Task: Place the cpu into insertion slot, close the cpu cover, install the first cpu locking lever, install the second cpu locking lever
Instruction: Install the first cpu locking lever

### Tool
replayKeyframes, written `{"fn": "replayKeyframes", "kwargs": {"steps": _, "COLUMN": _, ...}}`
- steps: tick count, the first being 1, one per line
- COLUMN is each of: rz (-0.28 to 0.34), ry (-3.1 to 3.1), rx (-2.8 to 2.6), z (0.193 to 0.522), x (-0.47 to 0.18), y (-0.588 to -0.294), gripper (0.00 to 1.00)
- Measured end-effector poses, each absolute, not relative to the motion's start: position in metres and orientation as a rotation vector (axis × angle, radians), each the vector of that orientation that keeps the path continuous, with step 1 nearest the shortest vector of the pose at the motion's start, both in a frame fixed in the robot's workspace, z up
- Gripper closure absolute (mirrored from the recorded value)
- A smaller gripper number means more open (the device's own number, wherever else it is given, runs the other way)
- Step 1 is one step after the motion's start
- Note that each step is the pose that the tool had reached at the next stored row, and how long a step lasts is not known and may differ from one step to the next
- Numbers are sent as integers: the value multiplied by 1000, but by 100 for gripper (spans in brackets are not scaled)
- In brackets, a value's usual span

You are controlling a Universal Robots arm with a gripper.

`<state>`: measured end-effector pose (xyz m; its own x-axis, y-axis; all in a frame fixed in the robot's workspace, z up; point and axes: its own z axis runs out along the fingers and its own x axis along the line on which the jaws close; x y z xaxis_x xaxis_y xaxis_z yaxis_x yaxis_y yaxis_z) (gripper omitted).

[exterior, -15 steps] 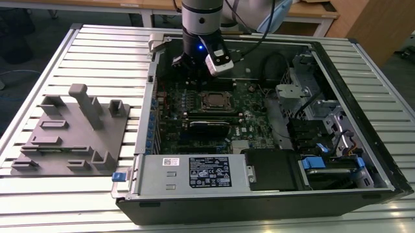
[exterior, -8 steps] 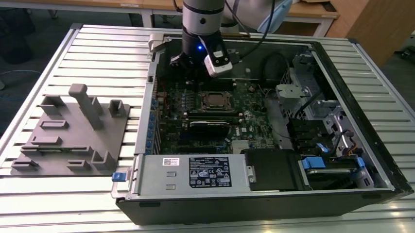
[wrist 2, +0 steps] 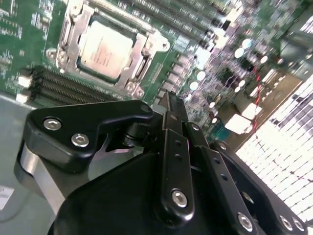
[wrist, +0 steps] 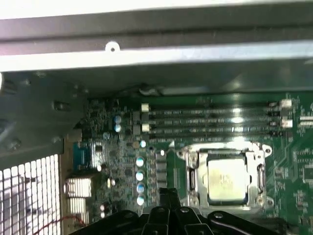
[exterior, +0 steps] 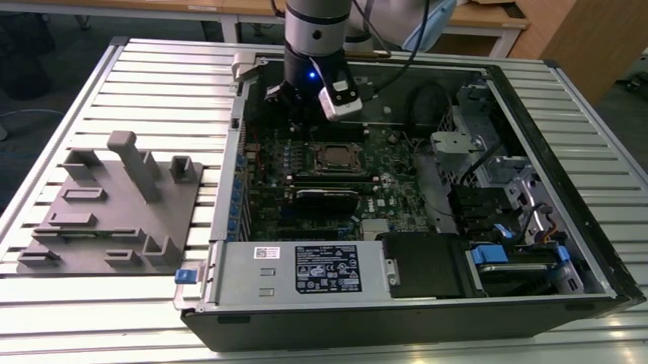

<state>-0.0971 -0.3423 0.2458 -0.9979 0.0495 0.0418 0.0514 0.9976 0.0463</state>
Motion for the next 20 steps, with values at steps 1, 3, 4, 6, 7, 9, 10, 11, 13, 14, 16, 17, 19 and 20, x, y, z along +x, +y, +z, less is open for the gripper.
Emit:
{"fn": "replayKeyframes", "kwargs": {"steps": 1, "rz": -76, "ry": -3099, "rx": -78, "z": 246, "x": -97, "y": -342, "gripper": 90}}
{"fn": "replayKeyframes", "kwargs": {"steps": 3, "rz": -80, "ry": -3099, "rx": -78, "z": 246, "x": -98, "y": -342, "gripper": 90}}
{"fn": "replayKeyframes", "kwargs": {"steps": 4, "rz": -88, "ry": -3099, "rx": -78, "z": 246, "x": -98, "y": -342, "gripper": 90}}
{"fn": "replayKeyframes", "kwargs": {"steps": 6, "rz": -97, "ry": -3098, "rx": -78, "z": 245, "x": -100, "y": -342, "gripper": 90}}
{"fn": "replayKeyframes", "kwargs": {"steps": 7, "rz": -100, "ry": -3098, "rx": -78, "z": 245, "x": -102, "y": -342, "gripper": 90}}
{"fn": "replayKeyframes", "kwargs": {"steps": 9, "rz": -117, "ry": -3097, "rx": -77, "z": 245, "x": -104, "y": -342, "gripper": 90}}
{"fn": "replayKeyframes", "kwargs": {"steps": 10, "rz": -129, "ry": -3096, "rx": -77, "z": 245, "x": -105, "y": -342, "gripper": 90}}
{"fn": "replayKeyframes", "kwargs": {"steps": 11, "rz": -143, "ry": -3096, "rx": -77, "z": 245, "x": -106, "y": -343, "gripper": 90}}
{"fn": "replayKeyframes", "kwargs": {"steps": 13, "rz": -194, "ry": -3092, "rx": -76, "z": 245, "x": -106, "y": -343, "gripper": 90}}
{"fn": "replayKeyframes", "kwargs": {"steps": 14, "rz": -220, "ry": -3090, "rx": -75, "z": 245, "x": -107, "y": -343, "gripper": 90}}
{"fn": "replayKeyframes", "kwargs": {"steps": 16, "rz": -267, "ry": -3085, "rx": -74, "z": 245, "x": -107, "y": -343, "gripper": 90}}
{"fn": "replayKeyframes", "kwargs": {"steps": 17, "rz": -278, "ry": -3084, "rx": -74, "z": 245, "x": -108, "y": -344, "gripper": 90}}
{"fn": "replayKeyframes", "kwargs": {"steps": 19, "rz": -279, "ry": -3084, "rx": -74, "z": 245, "x": -108, "y": -343, "gripper": 90}}
{"fn": "replayKeyframes", "kwargs": {"steps": 20, "rz": -280, "ry": -3084, "rx": -74, "z": 245, "x": -108, "y": -343, "gripper": 90}}
